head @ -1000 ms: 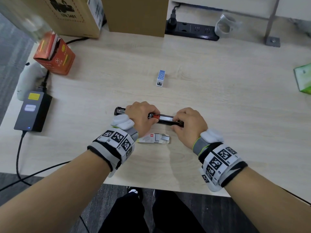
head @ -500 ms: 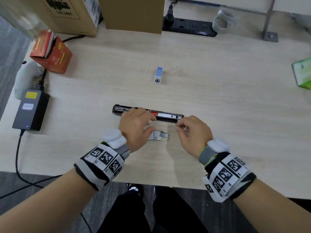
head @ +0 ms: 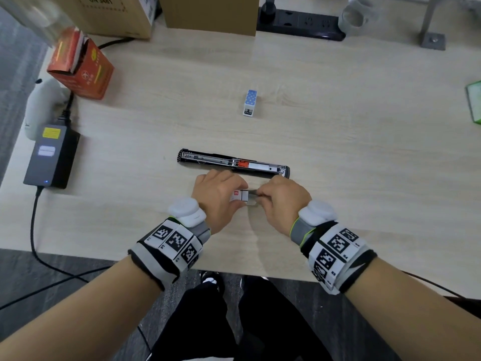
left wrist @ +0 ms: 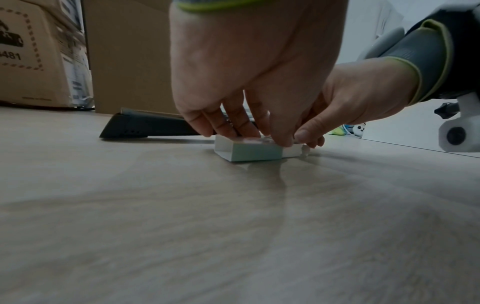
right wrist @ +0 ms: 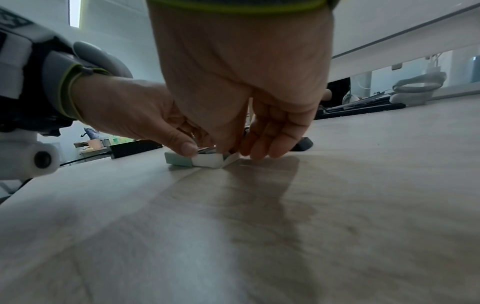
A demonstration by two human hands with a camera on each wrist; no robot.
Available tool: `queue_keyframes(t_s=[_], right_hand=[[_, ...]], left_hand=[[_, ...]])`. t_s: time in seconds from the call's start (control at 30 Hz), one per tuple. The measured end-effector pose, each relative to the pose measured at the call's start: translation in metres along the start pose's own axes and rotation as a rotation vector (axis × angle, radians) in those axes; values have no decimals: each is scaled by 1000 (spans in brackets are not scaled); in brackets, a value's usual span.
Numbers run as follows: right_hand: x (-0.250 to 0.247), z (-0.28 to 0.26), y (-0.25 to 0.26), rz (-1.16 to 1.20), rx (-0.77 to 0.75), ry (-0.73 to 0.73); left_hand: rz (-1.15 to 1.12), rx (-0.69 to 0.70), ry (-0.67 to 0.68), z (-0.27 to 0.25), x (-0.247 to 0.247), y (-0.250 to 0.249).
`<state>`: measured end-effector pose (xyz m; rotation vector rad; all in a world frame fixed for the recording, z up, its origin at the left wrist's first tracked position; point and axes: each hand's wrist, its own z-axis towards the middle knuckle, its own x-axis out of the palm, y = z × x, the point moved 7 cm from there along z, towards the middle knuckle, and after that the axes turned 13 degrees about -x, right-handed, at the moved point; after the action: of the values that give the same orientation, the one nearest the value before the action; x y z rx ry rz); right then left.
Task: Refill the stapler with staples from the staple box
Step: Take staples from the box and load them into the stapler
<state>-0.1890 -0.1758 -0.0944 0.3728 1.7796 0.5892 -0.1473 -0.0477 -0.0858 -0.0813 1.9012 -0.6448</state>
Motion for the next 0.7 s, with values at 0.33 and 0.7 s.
queue_keyframes(t_s=[0.33,0.7], right_hand=[[-10,-4,-7,48,13,-83],[-49,-8,-2,252,-2,-236]], left_hand=[[35,3,36,4,-3,-5],[-491,-146,183,30,-14,-39]])
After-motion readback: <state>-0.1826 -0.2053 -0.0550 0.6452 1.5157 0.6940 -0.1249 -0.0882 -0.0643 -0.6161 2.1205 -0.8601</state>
